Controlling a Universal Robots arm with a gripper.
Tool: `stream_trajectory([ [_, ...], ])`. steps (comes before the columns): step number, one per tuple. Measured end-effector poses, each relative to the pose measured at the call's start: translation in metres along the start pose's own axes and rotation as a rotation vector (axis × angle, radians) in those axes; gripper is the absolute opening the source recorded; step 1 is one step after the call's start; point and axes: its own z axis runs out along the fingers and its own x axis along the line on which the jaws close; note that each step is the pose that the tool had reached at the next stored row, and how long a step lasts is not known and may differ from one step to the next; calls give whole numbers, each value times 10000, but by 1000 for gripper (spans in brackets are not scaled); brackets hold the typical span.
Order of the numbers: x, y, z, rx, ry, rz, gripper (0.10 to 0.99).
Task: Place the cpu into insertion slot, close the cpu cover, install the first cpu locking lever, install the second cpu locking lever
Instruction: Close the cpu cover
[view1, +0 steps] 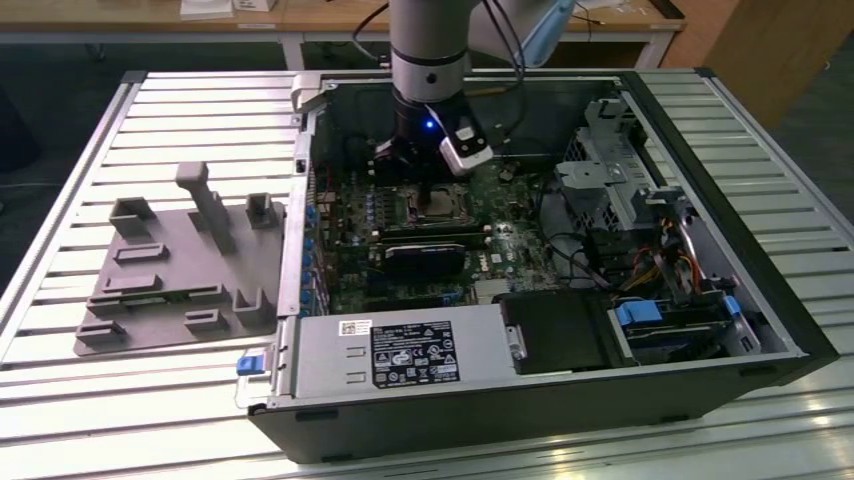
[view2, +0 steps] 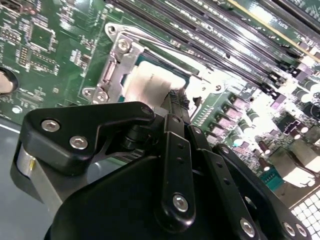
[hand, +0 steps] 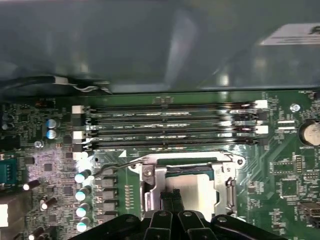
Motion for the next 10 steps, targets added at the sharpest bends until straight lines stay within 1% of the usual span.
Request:
stream_trajectory([
  [6, 93, -6, 26, -3, -36, -67, 102],
  [10, 121, -7, 50, -4, -38, -104, 102],
])
